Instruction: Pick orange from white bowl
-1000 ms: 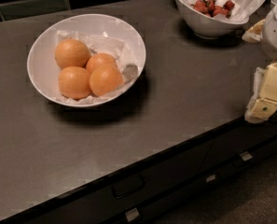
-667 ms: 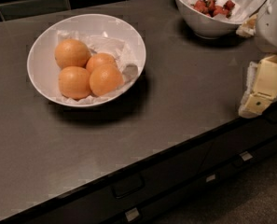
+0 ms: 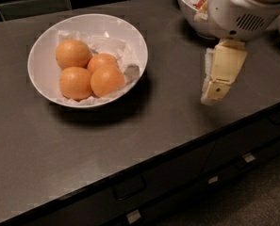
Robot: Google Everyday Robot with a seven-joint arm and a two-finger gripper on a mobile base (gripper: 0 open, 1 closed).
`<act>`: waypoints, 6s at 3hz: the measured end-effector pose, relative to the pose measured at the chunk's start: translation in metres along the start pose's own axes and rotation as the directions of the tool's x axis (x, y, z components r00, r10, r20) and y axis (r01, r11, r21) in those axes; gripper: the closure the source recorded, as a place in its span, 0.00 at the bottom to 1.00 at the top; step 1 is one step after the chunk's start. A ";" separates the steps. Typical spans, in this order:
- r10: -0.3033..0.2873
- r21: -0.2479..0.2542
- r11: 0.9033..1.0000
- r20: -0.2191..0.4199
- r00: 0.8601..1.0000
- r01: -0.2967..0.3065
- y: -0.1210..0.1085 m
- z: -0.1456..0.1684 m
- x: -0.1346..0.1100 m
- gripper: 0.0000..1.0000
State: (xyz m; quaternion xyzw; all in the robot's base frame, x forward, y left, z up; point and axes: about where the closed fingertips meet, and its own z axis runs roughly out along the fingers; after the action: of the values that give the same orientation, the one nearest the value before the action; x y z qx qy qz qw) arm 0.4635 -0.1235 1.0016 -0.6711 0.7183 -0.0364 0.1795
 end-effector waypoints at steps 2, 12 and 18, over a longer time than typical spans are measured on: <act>0.010 0.002 1.000 0.038 0.999 -0.010 -0.005 0.006 -0.008 0.00; 0.059 -0.088 0.996 0.333 0.941 -0.031 -0.046 0.126 -0.154 0.05; 0.175 -0.136 0.981 0.338 0.925 -0.135 -0.053 0.146 -0.174 0.02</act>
Offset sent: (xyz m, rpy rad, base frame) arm 0.0135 0.0145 -0.0114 0.0841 0.0129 -0.0023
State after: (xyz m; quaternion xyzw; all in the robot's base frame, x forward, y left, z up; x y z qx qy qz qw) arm 0.5643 0.0691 0.9172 -0.6169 0.7268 0.1372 0.2689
